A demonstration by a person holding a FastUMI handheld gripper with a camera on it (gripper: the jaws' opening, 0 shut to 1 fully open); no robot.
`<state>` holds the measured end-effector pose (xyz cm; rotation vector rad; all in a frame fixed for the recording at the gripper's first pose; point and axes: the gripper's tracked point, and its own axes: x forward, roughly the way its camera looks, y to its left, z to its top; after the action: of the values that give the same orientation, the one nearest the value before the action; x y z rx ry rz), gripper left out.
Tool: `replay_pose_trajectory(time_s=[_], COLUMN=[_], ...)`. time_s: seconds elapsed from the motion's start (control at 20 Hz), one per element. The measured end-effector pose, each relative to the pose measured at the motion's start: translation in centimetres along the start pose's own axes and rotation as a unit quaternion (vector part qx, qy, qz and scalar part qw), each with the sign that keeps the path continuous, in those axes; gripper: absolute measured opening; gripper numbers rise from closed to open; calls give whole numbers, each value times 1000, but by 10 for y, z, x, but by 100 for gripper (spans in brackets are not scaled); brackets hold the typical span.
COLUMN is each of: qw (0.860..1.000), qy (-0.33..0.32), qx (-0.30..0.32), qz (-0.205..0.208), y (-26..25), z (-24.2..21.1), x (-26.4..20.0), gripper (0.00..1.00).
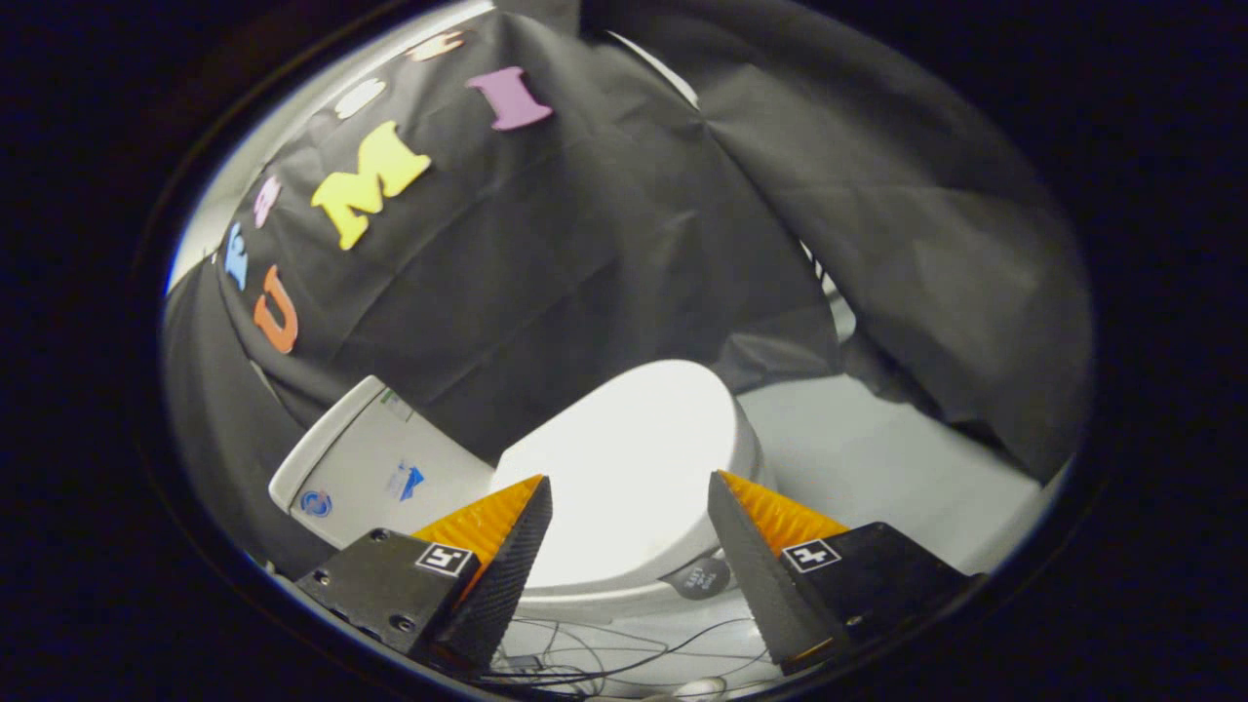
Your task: Open the toilet lid.
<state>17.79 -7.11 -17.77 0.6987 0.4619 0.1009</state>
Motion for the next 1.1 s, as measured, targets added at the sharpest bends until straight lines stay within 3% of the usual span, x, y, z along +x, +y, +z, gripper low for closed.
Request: replay_pose_trajectory(time_s=[0.2, 0.55, 0.85, 1.1], qw=[995, 979, 966, 959], qy=[41, 96, 121, 122], qx=[89, 179, 228, 253], qz=[-10, -8, 15, 41], y=[-40, -67, -64, -56], z=[-27, -71, -95, -96], x=[10, 27, 39, 44], gripper=[99, 96, 74, 41])
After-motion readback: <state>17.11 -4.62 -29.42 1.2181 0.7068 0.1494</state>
